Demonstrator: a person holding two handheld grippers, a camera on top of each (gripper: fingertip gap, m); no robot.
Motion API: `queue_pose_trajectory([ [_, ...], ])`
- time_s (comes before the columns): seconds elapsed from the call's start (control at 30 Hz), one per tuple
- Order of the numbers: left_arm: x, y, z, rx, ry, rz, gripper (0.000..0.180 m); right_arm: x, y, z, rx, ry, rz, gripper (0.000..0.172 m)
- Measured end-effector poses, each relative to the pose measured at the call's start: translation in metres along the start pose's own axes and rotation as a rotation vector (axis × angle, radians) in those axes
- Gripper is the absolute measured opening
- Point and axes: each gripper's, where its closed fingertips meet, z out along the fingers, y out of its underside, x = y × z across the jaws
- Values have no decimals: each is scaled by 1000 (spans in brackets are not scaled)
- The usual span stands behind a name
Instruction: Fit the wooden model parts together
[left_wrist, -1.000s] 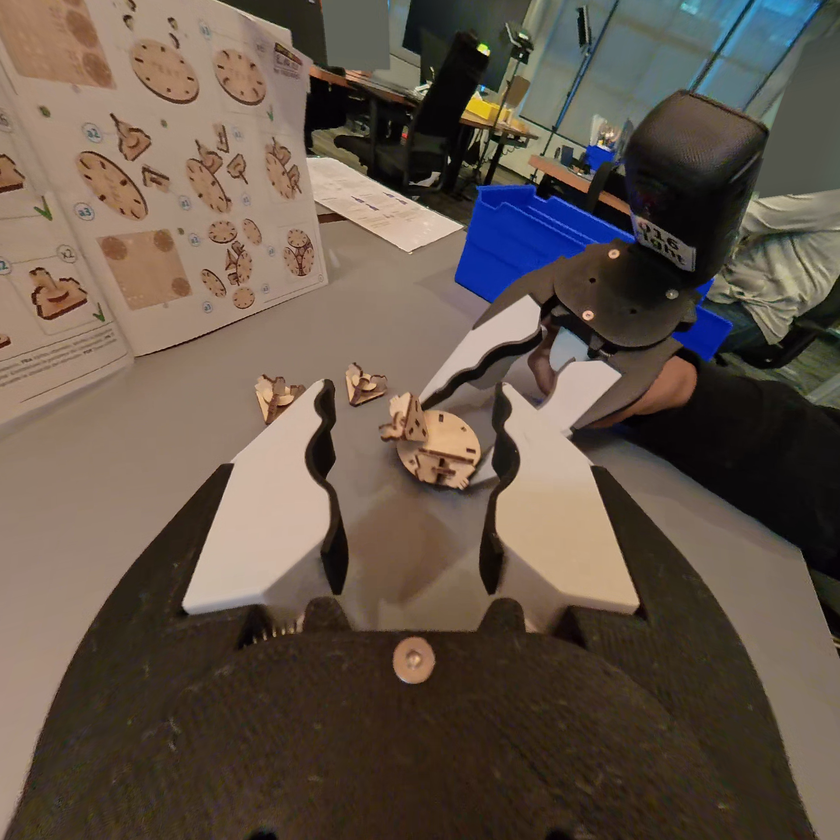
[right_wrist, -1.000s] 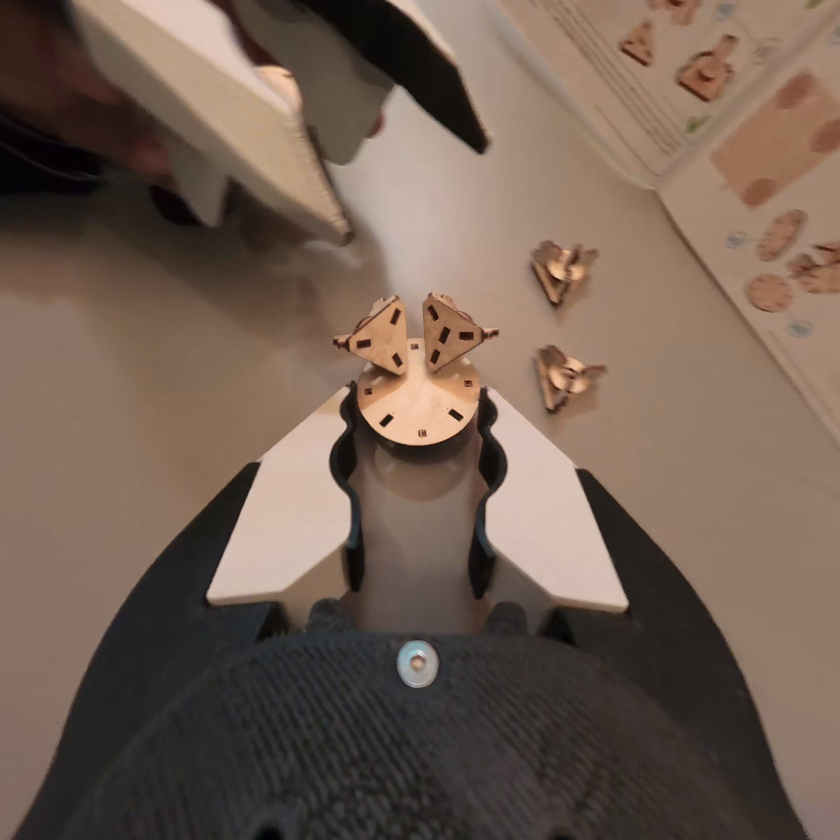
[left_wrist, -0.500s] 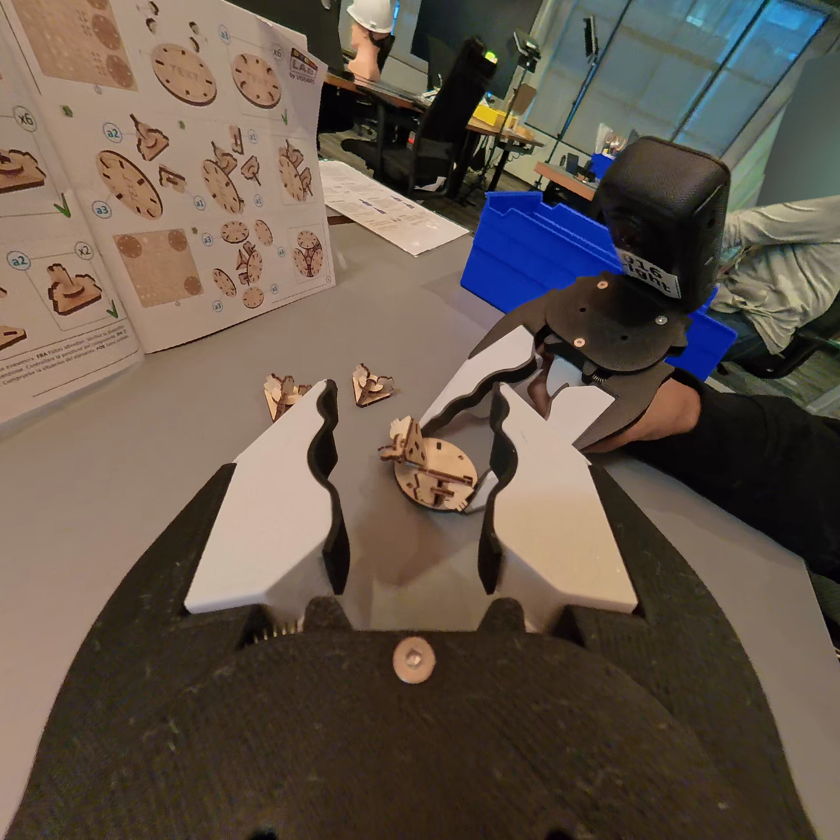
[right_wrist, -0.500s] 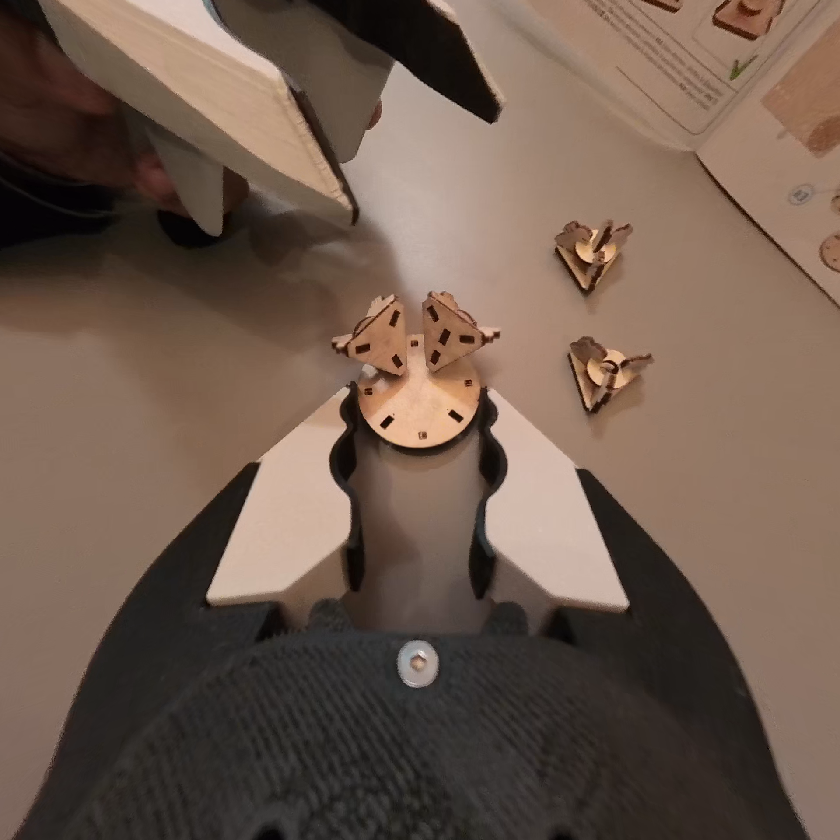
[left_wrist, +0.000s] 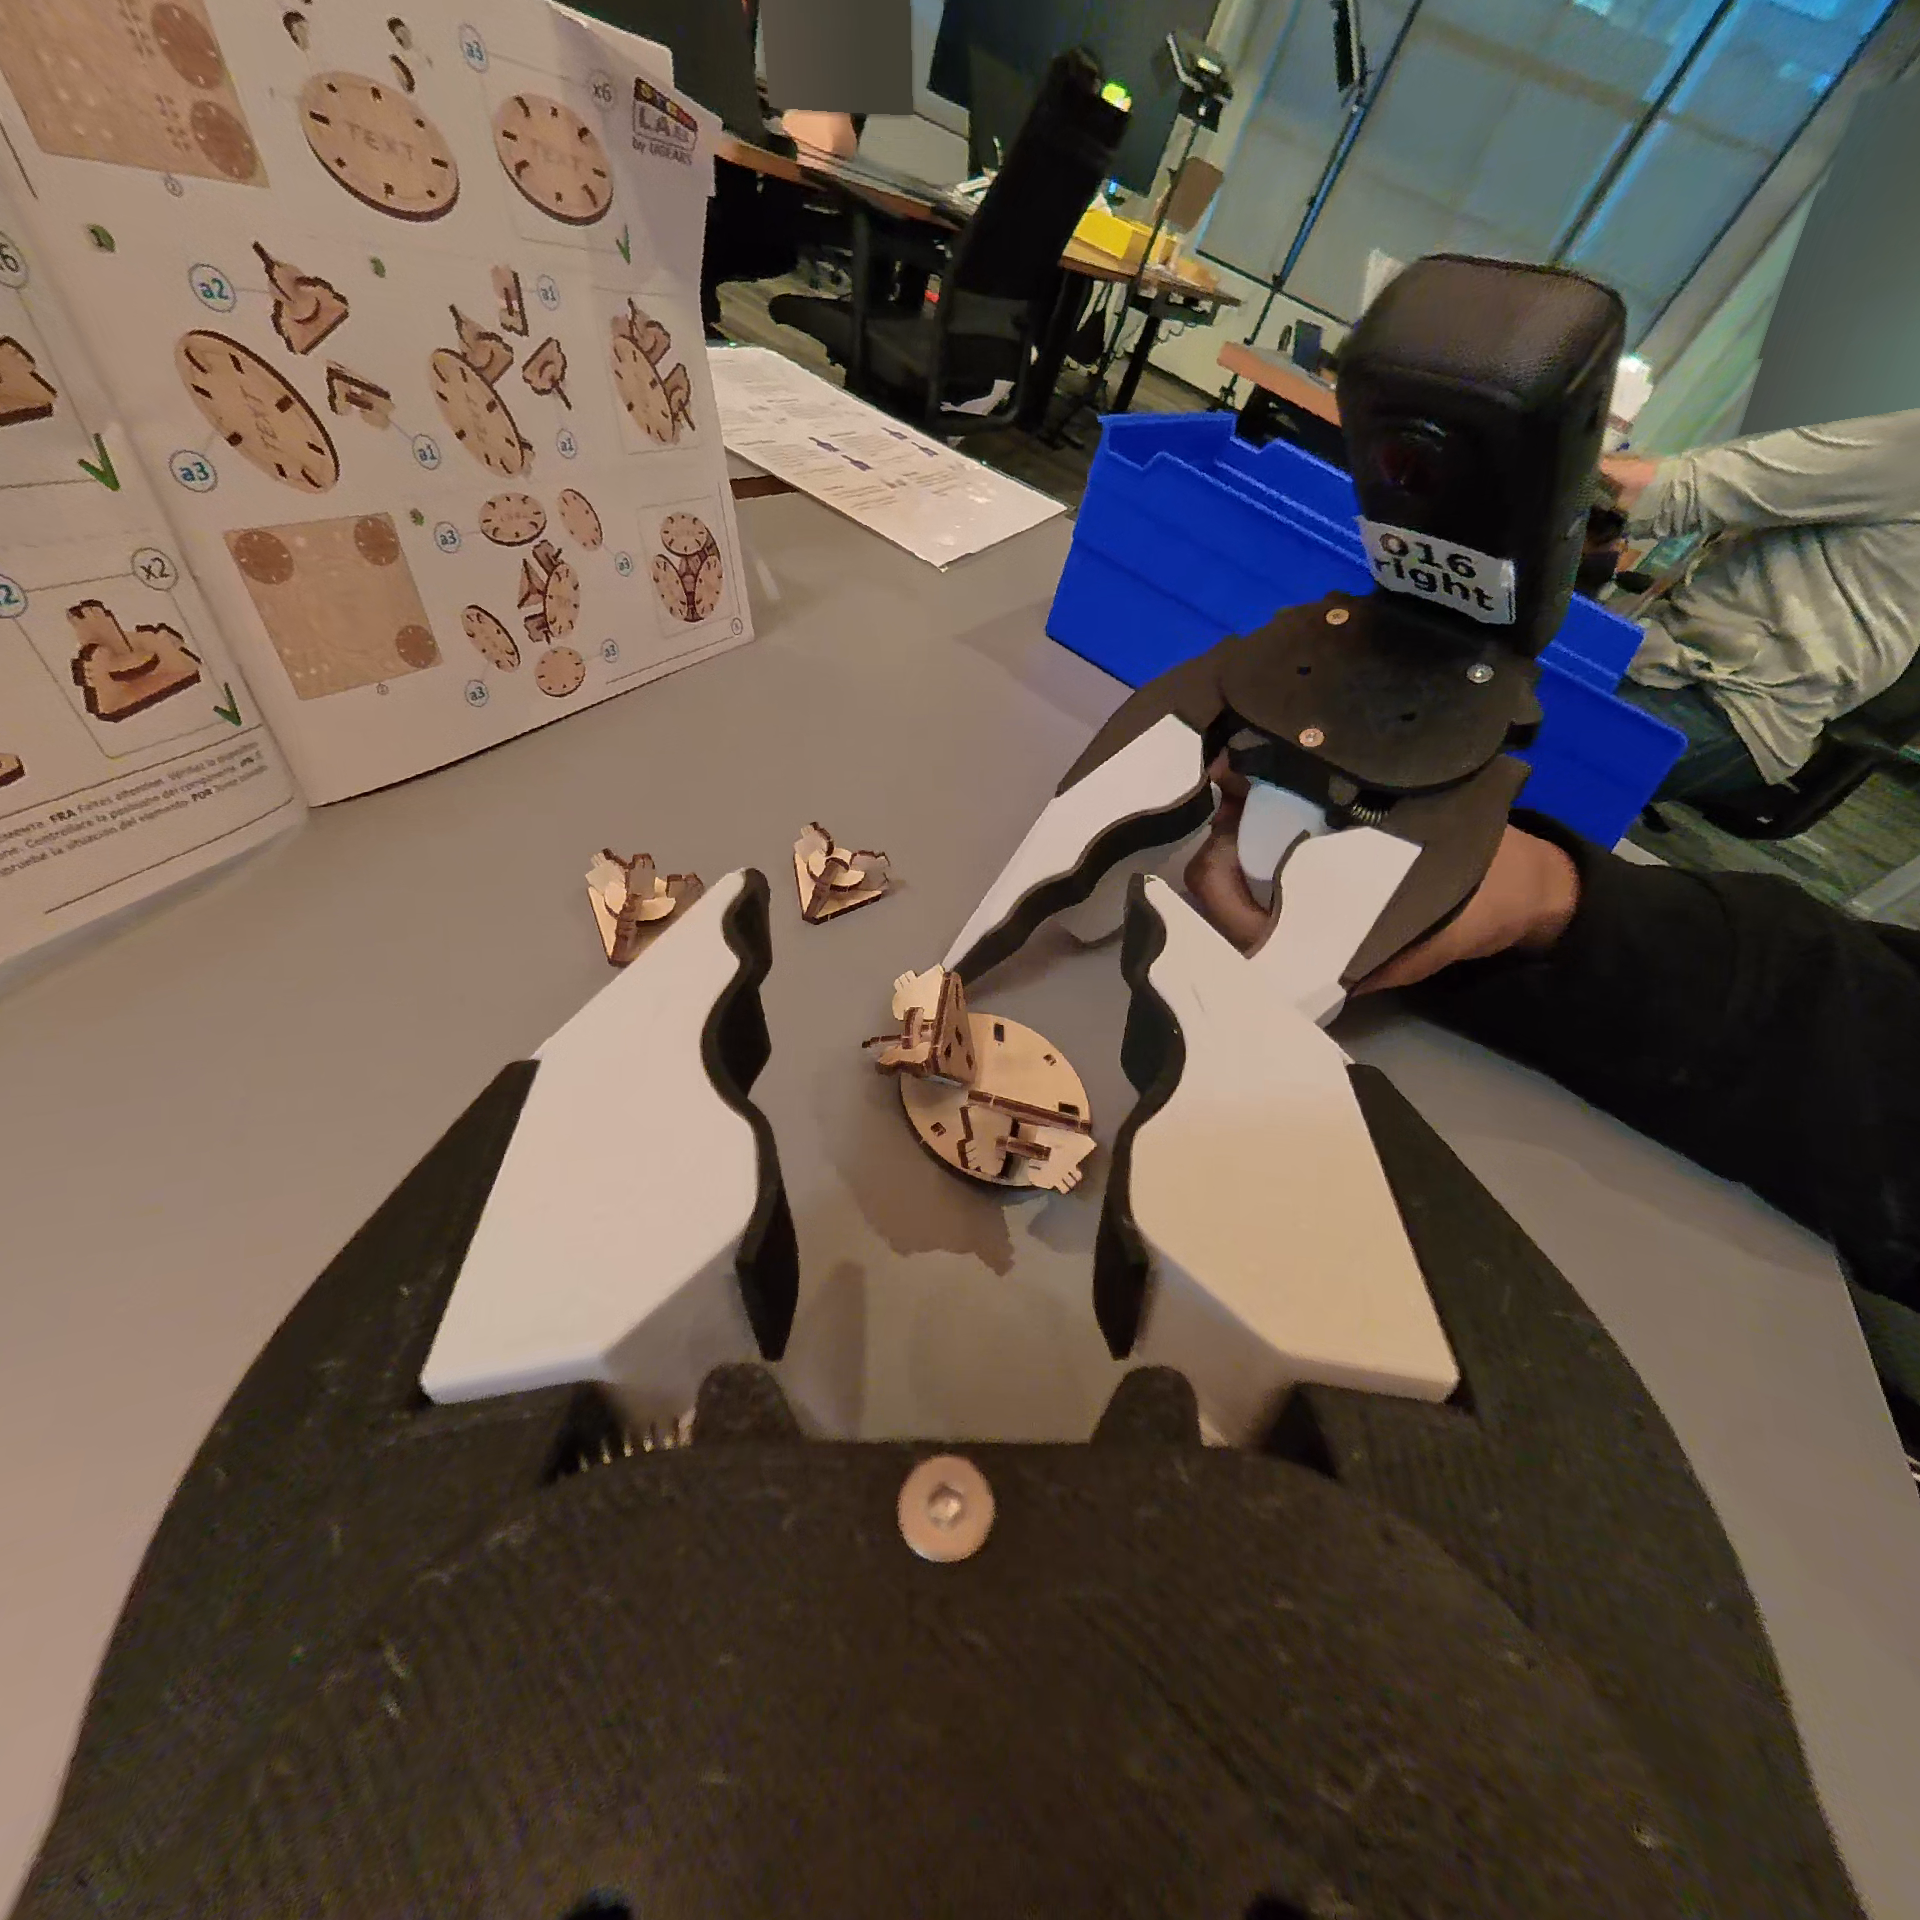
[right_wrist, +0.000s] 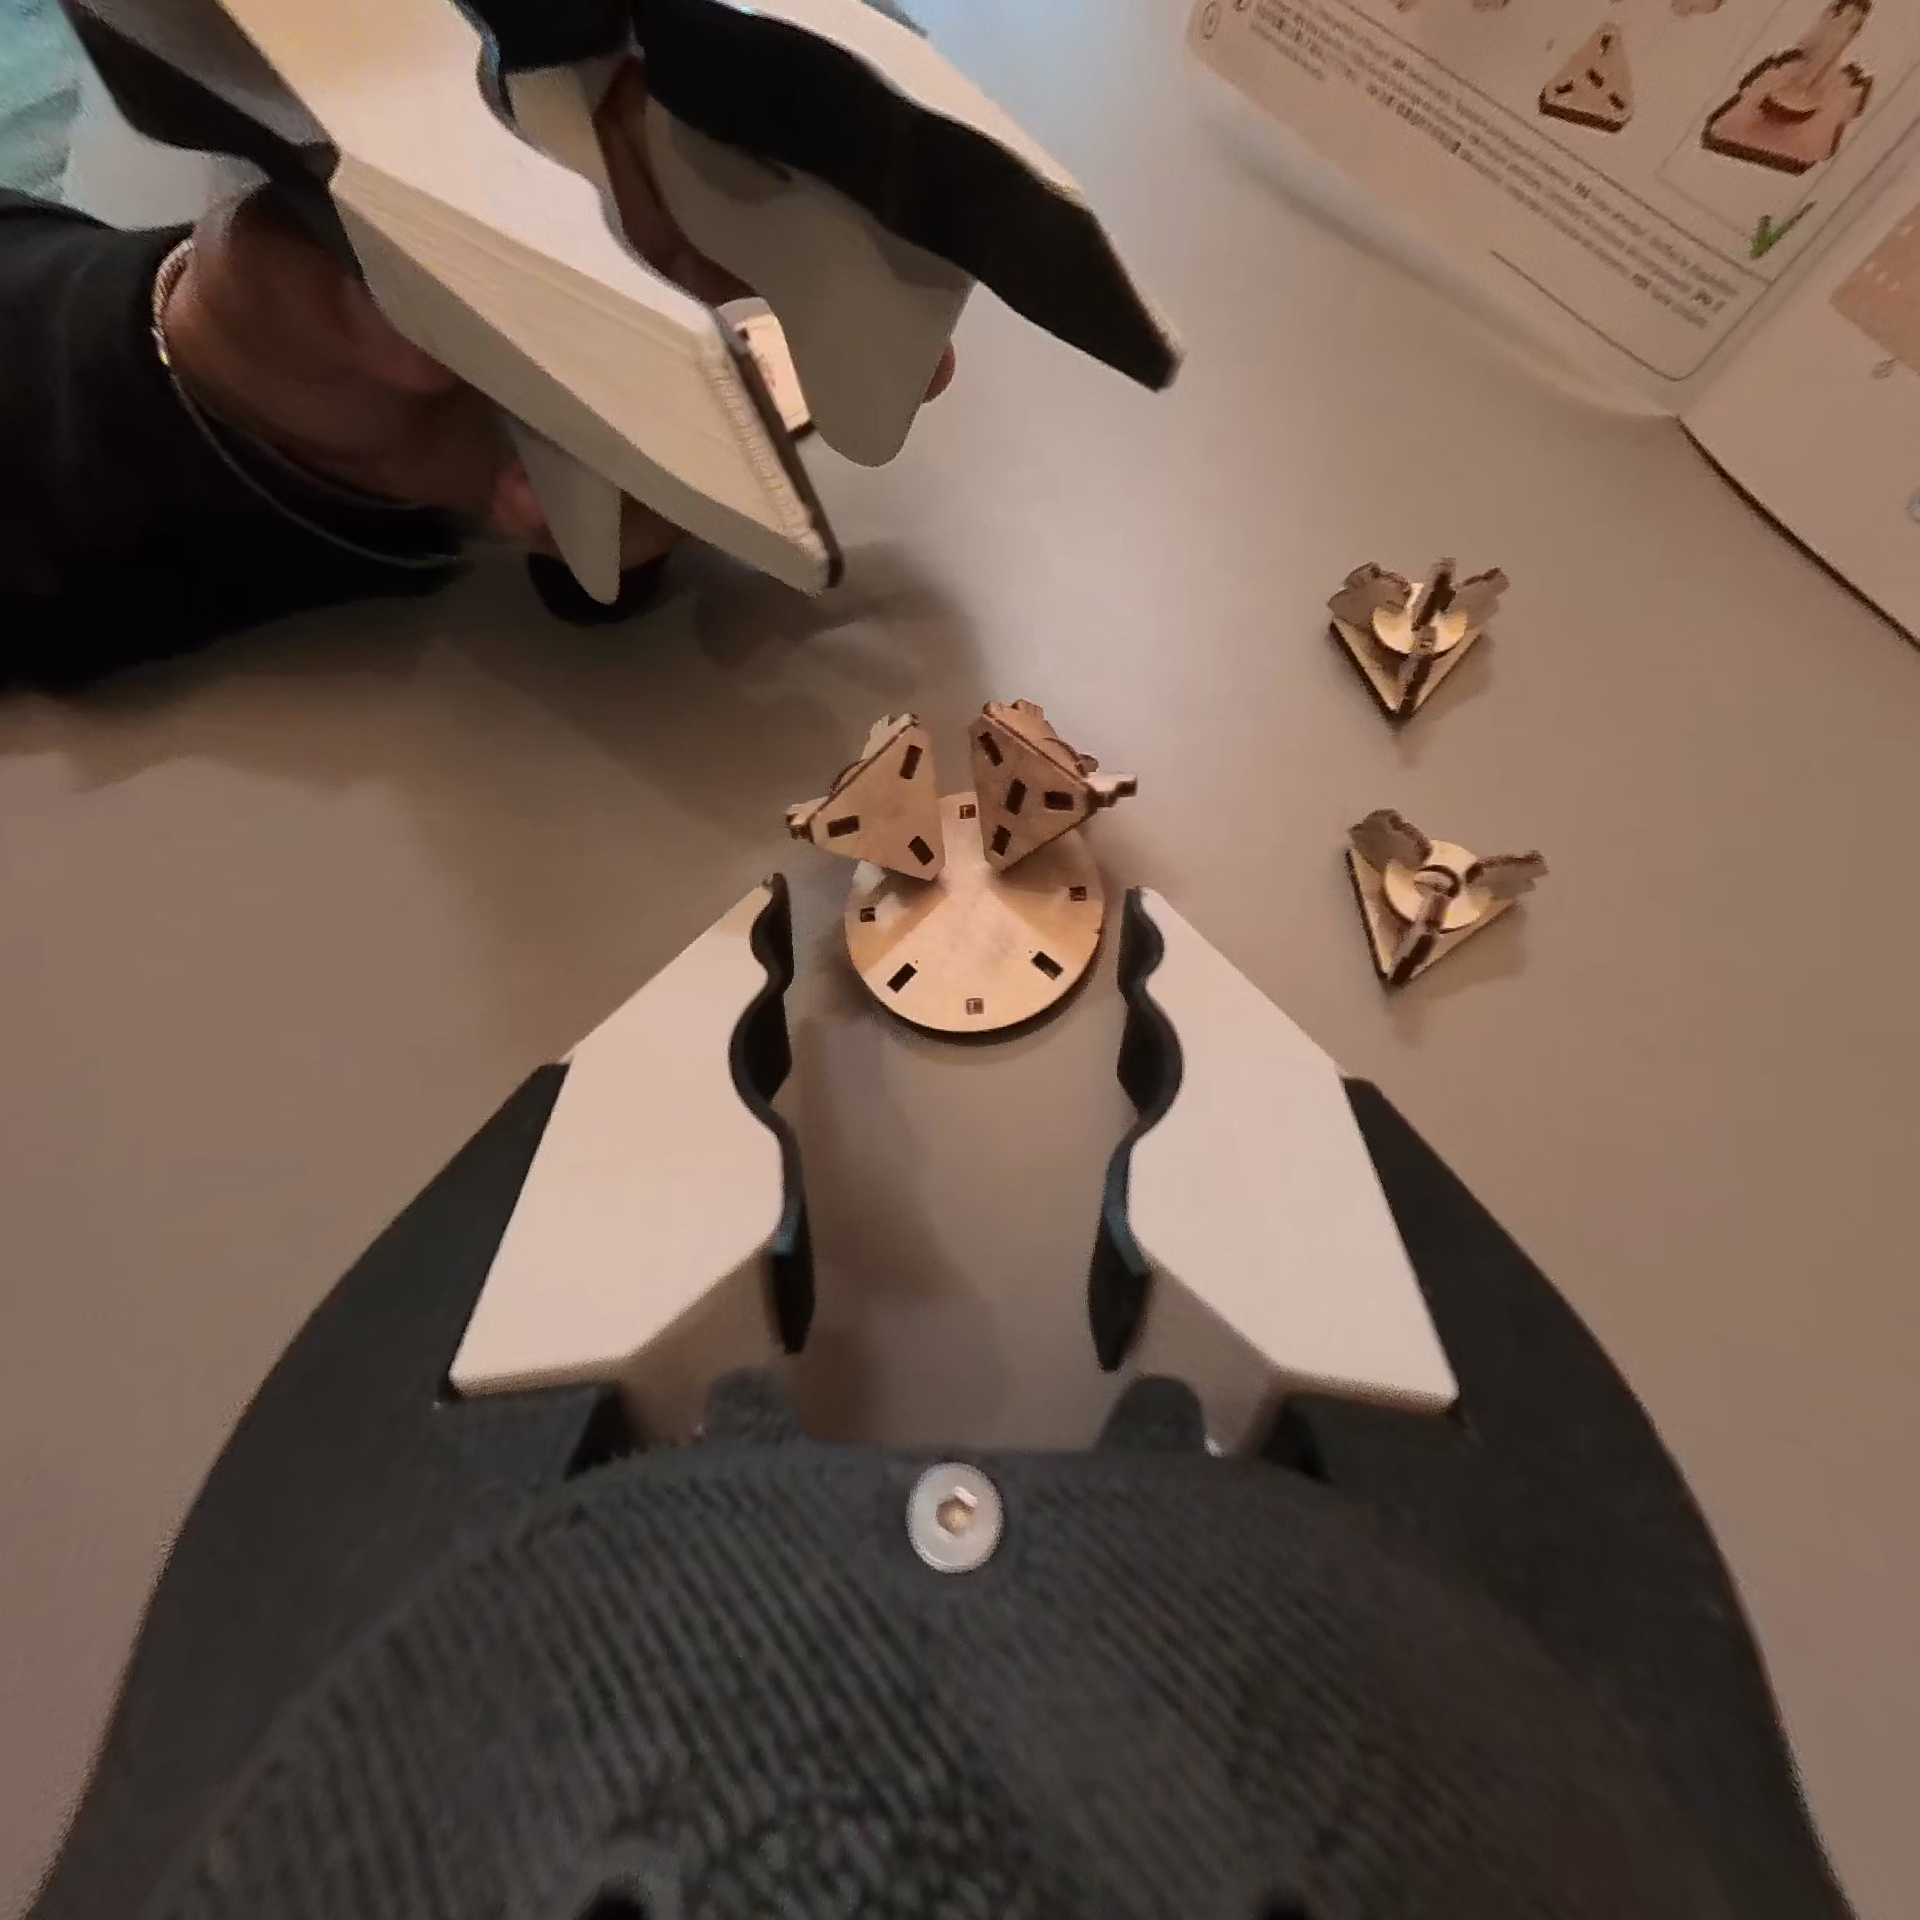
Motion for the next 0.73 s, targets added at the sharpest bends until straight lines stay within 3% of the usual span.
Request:
queue_pose_trajectory([
  [0.2,0,0,0,-1,1,-3,67,0,9,5,-63,34,-49,64],
  [0.47,1,1,1,-8,7,-5,67,-25,13,4,-84,-116,-95,50],
  [0.73,5,2,2,-14,19,3,63,-22,12,10,-87,-38,-183,54],
])
